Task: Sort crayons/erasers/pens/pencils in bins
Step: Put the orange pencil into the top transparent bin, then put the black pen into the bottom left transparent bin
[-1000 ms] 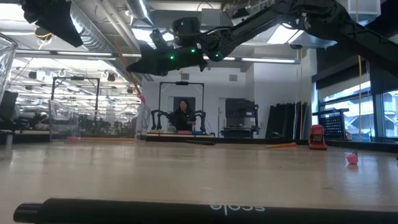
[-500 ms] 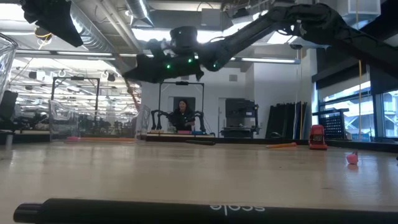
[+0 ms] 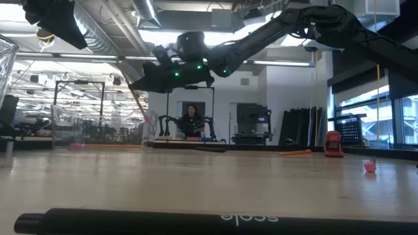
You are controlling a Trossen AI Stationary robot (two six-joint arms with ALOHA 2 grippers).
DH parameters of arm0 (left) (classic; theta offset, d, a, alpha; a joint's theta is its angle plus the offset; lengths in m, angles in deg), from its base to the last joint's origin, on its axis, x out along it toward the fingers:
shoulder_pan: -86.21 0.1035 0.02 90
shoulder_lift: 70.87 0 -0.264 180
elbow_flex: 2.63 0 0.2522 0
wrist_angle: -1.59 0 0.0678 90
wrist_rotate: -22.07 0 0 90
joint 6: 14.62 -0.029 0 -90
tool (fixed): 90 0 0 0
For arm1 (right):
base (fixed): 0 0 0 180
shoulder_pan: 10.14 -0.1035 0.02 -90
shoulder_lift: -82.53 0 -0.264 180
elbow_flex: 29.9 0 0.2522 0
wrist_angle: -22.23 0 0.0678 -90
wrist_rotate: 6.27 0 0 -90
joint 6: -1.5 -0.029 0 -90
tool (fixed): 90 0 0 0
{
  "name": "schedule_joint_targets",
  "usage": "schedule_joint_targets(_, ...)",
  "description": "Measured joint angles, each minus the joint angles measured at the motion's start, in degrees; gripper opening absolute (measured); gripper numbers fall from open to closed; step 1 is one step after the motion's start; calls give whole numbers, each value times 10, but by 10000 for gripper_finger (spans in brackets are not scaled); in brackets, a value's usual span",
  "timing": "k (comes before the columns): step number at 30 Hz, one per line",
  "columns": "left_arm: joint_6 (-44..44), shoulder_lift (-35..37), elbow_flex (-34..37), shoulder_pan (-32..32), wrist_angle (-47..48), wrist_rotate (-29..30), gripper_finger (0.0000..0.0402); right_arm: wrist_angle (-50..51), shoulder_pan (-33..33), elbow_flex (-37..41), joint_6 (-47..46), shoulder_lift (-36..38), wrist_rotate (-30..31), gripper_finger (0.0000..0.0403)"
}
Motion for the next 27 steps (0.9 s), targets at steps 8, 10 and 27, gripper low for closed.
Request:
schedule_joint_targets(8, 0, 0, 0, 0, 0, 0, 88, 10, 0, 0, -2, 0, 8, 31)
schedule_joint_targets(10, 0, 0, 0, 0, 0, 0, 88, 10, 0, 0, -1, 0, 22, 39)
schedule_joint_targets(27, 0, 0, 0, 0, 0, 0, 88, 11, 0, 0, -26, 1, 31, 80)
